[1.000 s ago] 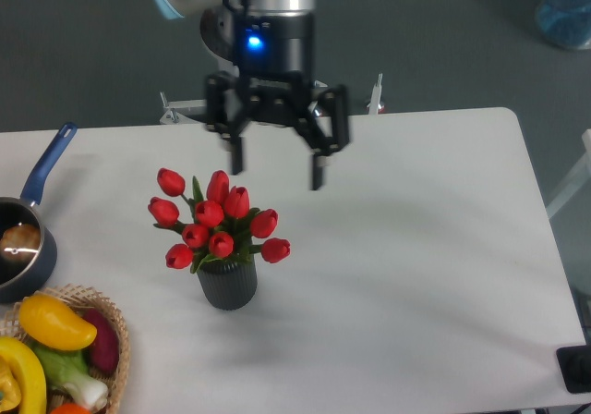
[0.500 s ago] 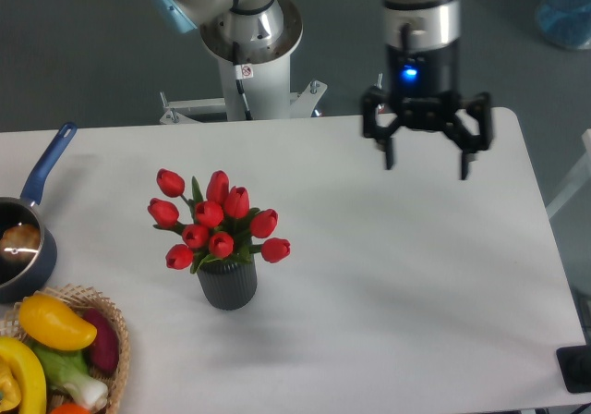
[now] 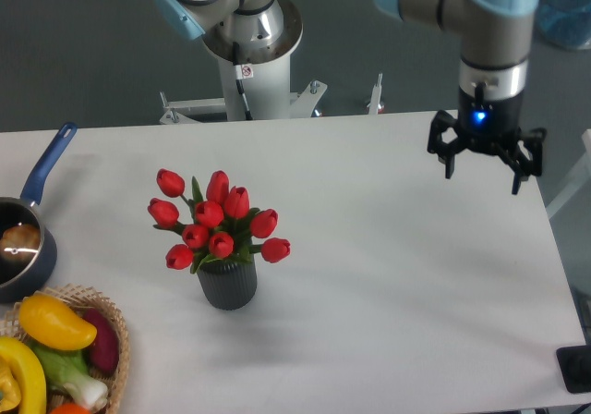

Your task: Insert the flowers into the vase

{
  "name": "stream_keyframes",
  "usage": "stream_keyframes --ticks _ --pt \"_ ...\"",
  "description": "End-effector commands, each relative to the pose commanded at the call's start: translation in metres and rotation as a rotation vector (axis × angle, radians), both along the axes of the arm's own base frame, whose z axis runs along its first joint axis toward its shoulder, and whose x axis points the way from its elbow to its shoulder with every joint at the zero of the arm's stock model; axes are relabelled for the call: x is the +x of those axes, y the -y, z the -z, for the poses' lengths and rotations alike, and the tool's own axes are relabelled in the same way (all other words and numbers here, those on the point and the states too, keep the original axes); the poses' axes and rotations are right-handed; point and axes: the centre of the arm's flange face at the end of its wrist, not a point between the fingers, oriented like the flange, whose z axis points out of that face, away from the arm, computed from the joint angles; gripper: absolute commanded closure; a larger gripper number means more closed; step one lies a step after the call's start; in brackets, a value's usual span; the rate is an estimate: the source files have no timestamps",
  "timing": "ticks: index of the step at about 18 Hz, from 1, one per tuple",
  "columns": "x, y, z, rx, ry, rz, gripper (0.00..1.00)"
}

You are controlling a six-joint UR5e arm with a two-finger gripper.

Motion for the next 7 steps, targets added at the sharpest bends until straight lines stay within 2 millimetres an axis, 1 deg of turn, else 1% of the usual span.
stream_keyframes --ticks 1,2,4,6,7 --pt "-0.004 0.006 0.001 -0.003 0.0 0.0 0.0" --pt "-0.009 0.016 0.003 -0.006 0.004 -0.005 0.0" --pt "-0.014 0.021 0.012 -0.015 0.013 0.017 0.0" --pt "-0.024 0.036 0.015 -0.016 0.014 0.002 0.0" --pt "-0.026 0.04 0.016 -0.018 0.014 0.005 0.0"
